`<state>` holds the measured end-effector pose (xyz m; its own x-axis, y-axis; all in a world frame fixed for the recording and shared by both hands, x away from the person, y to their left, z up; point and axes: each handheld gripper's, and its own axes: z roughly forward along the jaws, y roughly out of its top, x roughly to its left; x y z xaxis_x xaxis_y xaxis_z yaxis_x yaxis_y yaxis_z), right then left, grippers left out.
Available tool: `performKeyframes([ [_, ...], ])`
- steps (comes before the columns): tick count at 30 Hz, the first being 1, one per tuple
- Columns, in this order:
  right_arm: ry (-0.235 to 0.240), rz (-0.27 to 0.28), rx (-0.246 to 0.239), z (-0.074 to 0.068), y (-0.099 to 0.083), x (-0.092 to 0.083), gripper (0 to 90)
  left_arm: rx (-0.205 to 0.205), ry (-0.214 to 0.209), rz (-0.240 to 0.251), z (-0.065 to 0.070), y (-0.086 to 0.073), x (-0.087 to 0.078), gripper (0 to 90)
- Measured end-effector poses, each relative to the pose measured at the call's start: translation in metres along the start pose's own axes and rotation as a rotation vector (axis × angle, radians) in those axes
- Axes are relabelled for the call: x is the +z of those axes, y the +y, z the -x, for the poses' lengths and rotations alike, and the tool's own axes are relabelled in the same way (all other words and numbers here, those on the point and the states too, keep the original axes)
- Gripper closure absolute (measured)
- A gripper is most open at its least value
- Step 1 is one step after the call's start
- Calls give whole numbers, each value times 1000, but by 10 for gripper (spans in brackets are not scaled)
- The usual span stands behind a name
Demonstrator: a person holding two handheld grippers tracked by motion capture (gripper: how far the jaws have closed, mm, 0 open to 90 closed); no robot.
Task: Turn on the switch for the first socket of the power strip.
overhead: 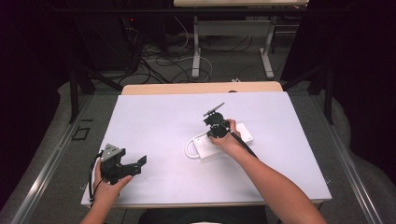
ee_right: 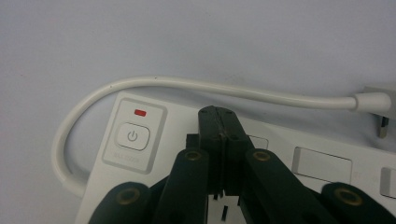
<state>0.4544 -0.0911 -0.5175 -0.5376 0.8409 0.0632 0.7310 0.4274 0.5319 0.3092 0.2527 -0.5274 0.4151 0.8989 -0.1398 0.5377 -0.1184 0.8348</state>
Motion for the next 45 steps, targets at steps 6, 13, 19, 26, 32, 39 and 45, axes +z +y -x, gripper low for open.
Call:
performKeyframes([
  [6, 24, 13, 15, 2, -1, 0, 900, 0, 0, -1, 0, 0, 0, 70],
  [13, 39, -3, 14, 4, -2, -2, 887, 0, 1, -3, 0, 0, 1, 71],
  [19, 67, 73, 8, 4, -5, 2, 848, 1, 2, -7, 0, 0, 1, 75],
  [26, 51, 14, -16, -3, -3, -3, 826, -1, 2, -6, -1, 0, 1, 75],
  [32, 79, 107, -34, -7, -3, -3, 777, -2, 0, -7, 0, 0, 2, 76],
  [39, 112, 133, -22, -7, -1, -9, 639, 4, -1, -7, 0, 0, 2, 75],
  [45, 126, 159, -18, -9, 1, -14, 535, 3, 0, -6, 0, 0, 2, 76],
])
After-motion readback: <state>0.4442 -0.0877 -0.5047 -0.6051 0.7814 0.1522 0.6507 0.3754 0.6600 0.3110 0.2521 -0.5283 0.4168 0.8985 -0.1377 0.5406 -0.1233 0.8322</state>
